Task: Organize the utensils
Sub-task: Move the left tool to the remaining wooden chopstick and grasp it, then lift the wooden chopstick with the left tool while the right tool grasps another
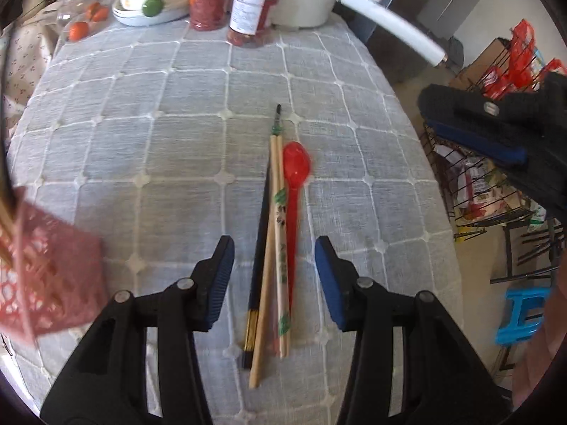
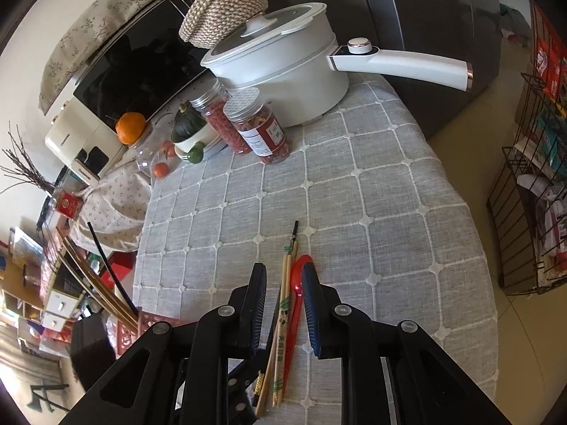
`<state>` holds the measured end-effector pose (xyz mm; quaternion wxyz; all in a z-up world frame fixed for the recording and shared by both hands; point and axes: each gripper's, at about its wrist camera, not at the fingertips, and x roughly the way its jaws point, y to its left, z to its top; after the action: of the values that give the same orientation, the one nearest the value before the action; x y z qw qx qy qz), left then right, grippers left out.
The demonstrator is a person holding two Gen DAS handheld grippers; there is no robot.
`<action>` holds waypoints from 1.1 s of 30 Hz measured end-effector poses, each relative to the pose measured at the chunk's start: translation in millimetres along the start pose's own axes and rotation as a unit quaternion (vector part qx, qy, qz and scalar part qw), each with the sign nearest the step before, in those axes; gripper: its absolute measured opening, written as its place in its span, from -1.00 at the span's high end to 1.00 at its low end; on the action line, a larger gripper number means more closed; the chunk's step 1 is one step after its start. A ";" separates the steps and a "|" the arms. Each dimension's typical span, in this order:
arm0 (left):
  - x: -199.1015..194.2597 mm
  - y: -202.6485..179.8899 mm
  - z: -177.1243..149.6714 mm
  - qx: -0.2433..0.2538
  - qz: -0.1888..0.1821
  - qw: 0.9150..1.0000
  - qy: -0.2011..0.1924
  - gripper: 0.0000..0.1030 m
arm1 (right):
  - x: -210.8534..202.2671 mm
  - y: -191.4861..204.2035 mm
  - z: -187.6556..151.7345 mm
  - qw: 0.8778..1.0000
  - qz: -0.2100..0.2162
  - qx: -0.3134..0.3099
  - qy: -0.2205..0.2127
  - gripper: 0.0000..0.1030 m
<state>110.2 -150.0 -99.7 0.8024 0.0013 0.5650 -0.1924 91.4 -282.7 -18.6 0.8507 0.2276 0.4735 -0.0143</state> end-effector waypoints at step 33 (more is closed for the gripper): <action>-65.4 37.9 -6.0 -0.005 -0.030 0.989 -0.148 0.89 | 105.4 11.7 -36.7 0.982 0.069 -0.010 0.174 0.75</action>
<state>97.7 -93.5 -50.7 0.8708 -0.0482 0.4411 -0.2118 122.9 -237.4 -116.3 0.7567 0.2501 0.5975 0.0885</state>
